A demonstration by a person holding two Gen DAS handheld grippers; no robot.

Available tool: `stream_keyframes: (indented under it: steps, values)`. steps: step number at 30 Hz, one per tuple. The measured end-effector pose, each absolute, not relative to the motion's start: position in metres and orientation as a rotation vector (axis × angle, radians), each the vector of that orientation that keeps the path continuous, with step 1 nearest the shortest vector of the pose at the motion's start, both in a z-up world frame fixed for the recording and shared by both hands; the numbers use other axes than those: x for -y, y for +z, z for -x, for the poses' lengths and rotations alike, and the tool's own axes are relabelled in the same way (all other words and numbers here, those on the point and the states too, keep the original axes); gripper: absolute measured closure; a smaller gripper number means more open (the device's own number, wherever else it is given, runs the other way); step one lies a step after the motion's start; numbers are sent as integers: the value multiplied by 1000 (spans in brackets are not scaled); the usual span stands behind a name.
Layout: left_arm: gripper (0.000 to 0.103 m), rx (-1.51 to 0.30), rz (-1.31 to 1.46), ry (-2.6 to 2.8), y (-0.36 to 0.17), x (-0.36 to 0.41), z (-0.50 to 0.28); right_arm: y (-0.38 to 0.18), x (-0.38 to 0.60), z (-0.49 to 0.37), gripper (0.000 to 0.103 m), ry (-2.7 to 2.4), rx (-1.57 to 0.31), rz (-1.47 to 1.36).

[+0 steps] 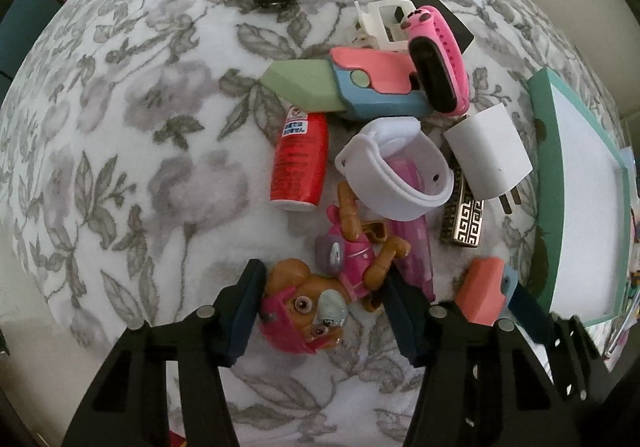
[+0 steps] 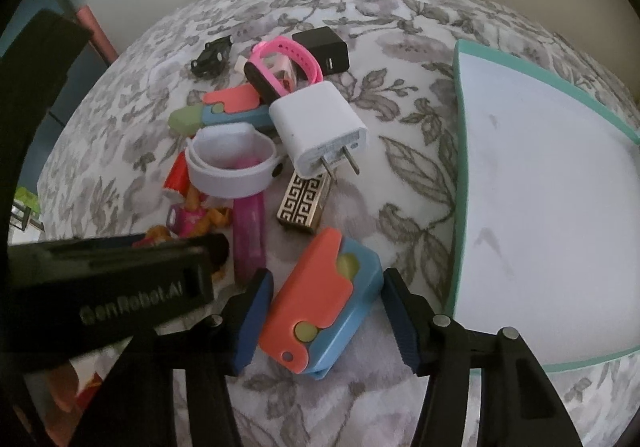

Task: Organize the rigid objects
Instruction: 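Grasp the puppy figure with the left tool while the right tool grasps the orange-blue toy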

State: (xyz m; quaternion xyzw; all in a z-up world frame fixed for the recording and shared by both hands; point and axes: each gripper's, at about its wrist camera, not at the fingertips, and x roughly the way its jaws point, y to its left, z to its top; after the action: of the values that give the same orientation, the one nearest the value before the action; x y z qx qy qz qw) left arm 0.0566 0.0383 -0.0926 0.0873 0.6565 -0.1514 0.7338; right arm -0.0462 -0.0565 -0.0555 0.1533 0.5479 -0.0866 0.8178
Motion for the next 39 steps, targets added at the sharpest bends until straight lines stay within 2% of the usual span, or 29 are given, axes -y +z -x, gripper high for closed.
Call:
stream_keyframes:
  steps: [7,19,24,31,39]
  values:
    - [43,-1452,-182,-291,-94,-48,-58,-56,58,65,47,-173,-1189,-362]
    - [42,-1431,-234,-273,-96,-26,-51,-59,35,53,47,-219,-1219,-172]
    - [42,-1431,-235,-274,-93,-21,-48,-59,36,57,47,-218,-1211,-179]
    - [43,-1432,-232,-278,-91,-26,-45,-56,48,62,55,-205,-1201,-243]
    - [44,-1361,-222,-263,-61,-32,-39,-46,60,69,56,-172,-1167,-341]
